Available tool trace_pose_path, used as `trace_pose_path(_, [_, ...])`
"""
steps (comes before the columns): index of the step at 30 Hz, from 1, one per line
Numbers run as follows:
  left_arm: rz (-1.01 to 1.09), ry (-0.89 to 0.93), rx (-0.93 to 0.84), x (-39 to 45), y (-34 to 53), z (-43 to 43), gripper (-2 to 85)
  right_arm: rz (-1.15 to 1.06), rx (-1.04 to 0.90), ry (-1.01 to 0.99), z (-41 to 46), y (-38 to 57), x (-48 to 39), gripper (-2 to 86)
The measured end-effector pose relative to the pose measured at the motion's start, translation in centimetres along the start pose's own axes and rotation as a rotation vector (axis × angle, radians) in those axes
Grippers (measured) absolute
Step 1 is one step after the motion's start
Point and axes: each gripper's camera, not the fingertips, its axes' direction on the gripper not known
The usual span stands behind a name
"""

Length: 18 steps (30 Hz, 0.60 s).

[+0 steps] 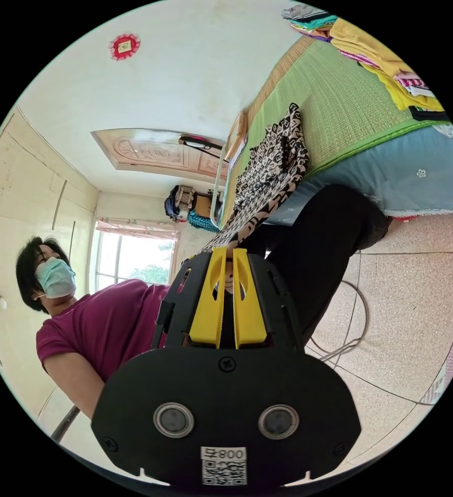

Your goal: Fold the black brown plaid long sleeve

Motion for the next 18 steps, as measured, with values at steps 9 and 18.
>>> trace_pose_path(9, [0.013, 0.043, 0.022, 1.8, 1.7, -0.4, 3.9, -0.029, 0.018, -0.013, -0.6, 2.9, 0.3, 1.8])
trace_pose_path(18, [0.012, 0.080, 0.049, 2.7, 3.0, -0.3, 3.9, -0.024, 0.057, -0.034, -1.4, 5.4, 1.7, 1.9])
